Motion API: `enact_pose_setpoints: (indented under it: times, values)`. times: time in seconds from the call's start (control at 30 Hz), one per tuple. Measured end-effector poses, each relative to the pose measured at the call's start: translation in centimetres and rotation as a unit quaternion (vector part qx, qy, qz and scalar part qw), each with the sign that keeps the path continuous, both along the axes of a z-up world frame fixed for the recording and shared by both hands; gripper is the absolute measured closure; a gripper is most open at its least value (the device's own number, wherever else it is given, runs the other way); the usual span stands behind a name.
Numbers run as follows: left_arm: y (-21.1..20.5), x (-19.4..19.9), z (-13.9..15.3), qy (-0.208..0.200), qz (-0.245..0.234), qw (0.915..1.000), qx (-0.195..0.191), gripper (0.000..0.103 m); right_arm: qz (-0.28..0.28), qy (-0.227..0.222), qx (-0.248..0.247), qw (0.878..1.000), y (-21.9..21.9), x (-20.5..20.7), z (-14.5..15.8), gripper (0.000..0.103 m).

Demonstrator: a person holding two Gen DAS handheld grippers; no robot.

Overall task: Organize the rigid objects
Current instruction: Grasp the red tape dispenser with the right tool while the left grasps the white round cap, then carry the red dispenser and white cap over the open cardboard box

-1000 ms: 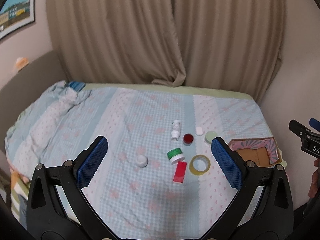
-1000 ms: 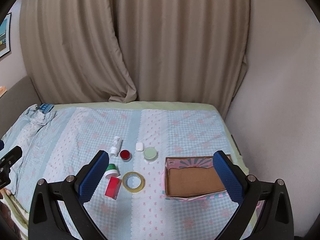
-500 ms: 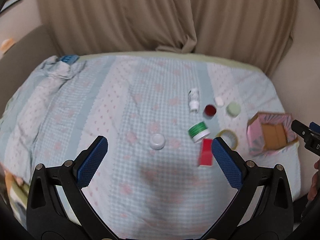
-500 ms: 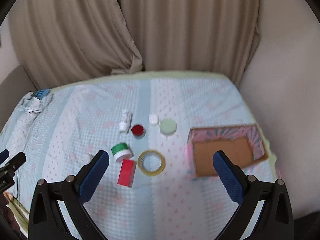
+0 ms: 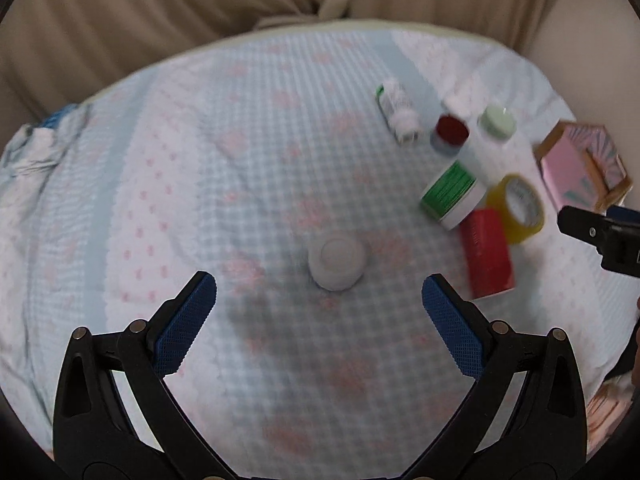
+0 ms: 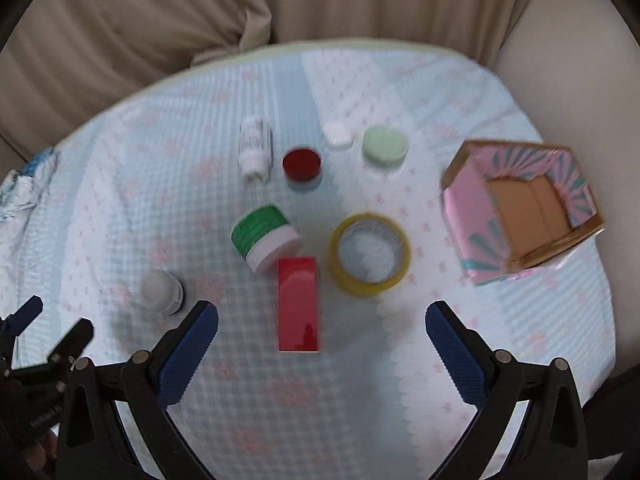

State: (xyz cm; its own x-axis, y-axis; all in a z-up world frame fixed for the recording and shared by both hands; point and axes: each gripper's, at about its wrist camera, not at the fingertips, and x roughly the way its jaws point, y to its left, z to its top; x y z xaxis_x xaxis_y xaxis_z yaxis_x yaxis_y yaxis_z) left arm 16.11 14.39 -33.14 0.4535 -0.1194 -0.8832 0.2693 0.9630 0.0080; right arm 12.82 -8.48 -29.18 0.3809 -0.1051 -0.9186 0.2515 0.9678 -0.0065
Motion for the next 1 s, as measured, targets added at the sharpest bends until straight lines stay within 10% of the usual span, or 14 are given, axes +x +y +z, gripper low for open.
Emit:
enact_pose_setpoints:
  times: [0.43, 0.63, 0.73, 1.0]
  values:
    - [-1.5, 5.2, -11.2, 0.052, -0.031, 0.9981, 0.008, 0.022, -0.006, 0.125, -0.005, 0.992, 1.4, 5.4, -12.8, 0.027]
    - [-2.3, 5.7, -12.4, 0.054, -0.064, 0.9964, -0.017, 0.049, -0.007, 0.160, -0.003, 0.987, 1.3, 5.7, -15.5, 0.049]
    - [-2.5, 5.5, -12.5, 0.043, -0.070, 0.9964, -0.018, 0.049, -0.004, 0.166, 0.001, 0.986, 1.3, 5.8, -16.0, 0.065]
    - [-1.5, 4.8, -12.2, 0.038, -0.066, 0.9957, -0.053, 0.049, 0.003, 0.170, -0.019, 0.985, 1.9, 5.6, -15.9, 0.065]
